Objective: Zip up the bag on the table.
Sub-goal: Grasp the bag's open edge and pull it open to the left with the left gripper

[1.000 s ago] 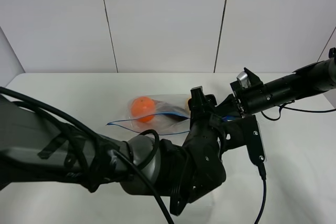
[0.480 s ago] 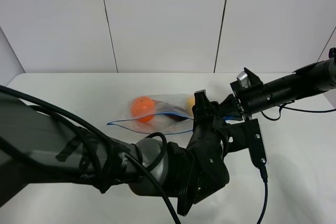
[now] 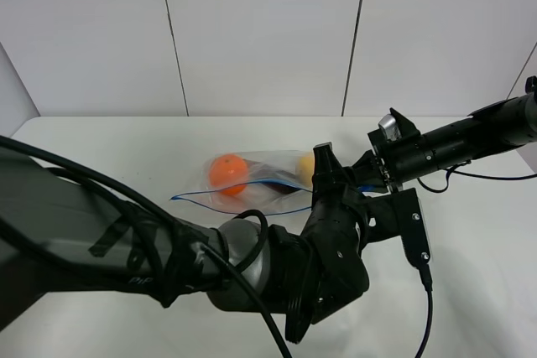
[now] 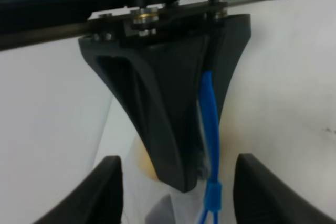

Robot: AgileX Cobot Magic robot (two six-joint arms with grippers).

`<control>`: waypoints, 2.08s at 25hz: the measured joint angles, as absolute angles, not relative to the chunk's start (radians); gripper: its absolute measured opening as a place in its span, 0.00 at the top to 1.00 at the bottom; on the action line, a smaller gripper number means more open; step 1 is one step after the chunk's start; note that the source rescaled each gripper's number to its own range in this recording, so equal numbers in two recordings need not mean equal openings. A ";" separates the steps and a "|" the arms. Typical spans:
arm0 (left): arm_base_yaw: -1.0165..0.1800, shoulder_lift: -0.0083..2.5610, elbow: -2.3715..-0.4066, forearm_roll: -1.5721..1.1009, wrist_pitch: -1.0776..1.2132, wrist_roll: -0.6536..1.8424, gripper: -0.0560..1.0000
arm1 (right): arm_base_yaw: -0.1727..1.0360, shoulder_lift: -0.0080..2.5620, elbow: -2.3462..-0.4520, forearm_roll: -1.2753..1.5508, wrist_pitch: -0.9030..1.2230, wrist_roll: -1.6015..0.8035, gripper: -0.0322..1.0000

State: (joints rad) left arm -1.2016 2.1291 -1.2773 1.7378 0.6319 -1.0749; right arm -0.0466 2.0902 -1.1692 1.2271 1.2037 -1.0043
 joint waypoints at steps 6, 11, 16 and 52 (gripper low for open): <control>-1.202 2.129 -1.277 1.738 0.631 -1.075 0.55 | -0.047 2.090 -1.169 1.227 1.204 -1.004 0.94; -1.202 2.129 -1.277 1.737 0.597 -1.055 0.67 | -0.047 2.090 -1.169 1.227 1.204 -1.004 0.94; -1.202 2.129 -1.277 1.737 0.538 -1.019 0.75 | -0.047 2.090 -1.169 1.227 1.204 -1.004 0.94; -1.177 2.129 -1.277 1.732 0.541 -0.965 0.95 | -0.047 2.090 -1.169 1.231 1.204 -1.004 0.94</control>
